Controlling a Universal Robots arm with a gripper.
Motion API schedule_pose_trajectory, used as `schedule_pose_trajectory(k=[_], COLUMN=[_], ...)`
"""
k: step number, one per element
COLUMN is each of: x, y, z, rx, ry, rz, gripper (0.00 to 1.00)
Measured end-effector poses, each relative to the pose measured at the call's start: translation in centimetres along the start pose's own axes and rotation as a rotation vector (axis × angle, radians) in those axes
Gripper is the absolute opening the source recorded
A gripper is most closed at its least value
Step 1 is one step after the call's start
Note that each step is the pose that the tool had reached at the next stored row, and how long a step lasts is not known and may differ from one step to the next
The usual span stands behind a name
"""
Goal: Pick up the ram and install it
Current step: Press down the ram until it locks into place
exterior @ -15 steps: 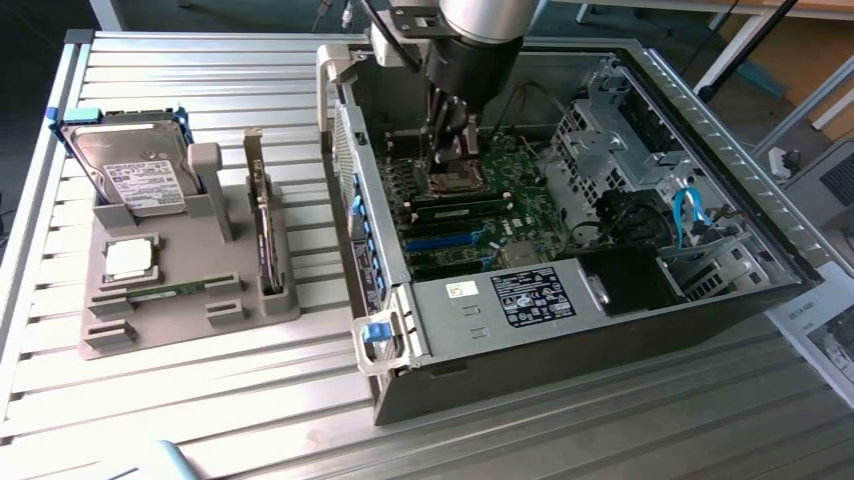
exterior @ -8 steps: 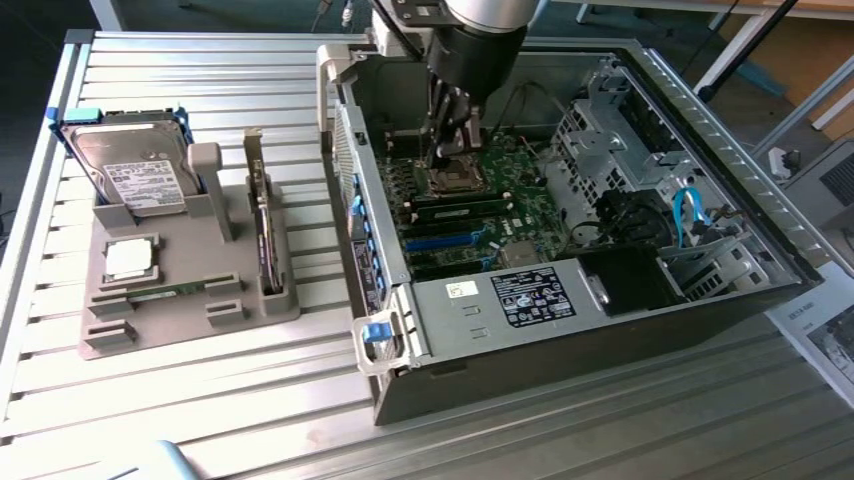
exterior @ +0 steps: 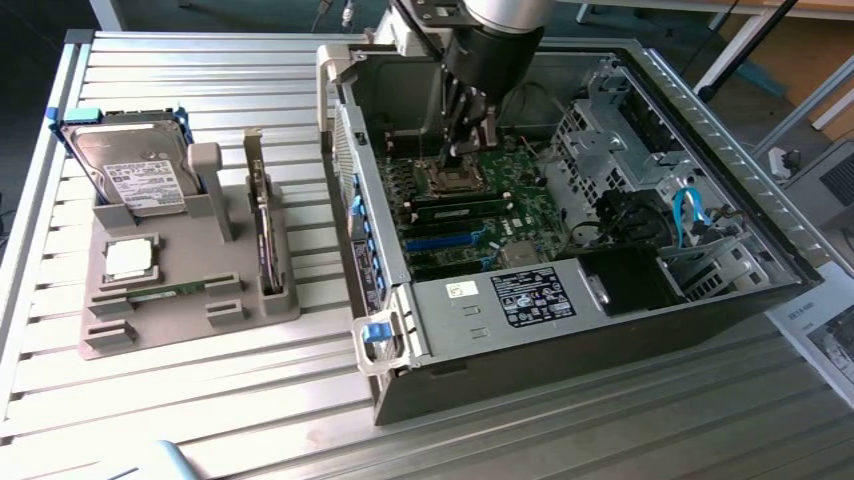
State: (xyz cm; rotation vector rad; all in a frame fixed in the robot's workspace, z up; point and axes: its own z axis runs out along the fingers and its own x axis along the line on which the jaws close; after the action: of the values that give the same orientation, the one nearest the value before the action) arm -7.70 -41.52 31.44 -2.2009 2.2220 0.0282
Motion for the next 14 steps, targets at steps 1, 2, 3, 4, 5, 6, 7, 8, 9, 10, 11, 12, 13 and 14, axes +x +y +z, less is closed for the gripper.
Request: schedule_pose_trajectory(k=[1,2,3,4,5,6,7,8,9,10,11,12,13,14], x=[0.0,0.0,0.0,0.0,0.0,0.0,0.0,0.0,0.0,0.1,0.1,0.1,0.1,0.1], y=[-0.26,-0.56,-1.04,-1.49,-1.94,-2.45,-2.77,-3.17,-3.63,-3.88,-4.17,-4.46,-4.76,-5.03], z=[0.00,0.00,-0.01,-0.01,-0.01,-0.01,-0.02,-0.04,-0.05,-0.06,-0.07,-0.07,-0.08,-0.09], rx=[-0.0004,-0.0010,-0.0021,-0.0032,-0.0044,-0.0059,-0.0070,-0.0085,-0.0104,-0.0115,-0.0127,-0.0139,-0.0152,-0.0164], ry=[0.0000,0.0000,0.0000,0.0000,0.0000,0.0000,0.0001,0.0002,0.0001,0.0001,0.0001,0.0001,0.0002,0.0002], rz=[0.000,0.000,0.000,0.000,0.000,0.000,0.000,0.000,0.000,0.000,0.000,0.000,0.000,0.000], gripper=[0.10,0.10,0.10,0.10,0.10,0.10,0.10,0.10,0.10,0.10,0.10,0.10,0.10,0.10])
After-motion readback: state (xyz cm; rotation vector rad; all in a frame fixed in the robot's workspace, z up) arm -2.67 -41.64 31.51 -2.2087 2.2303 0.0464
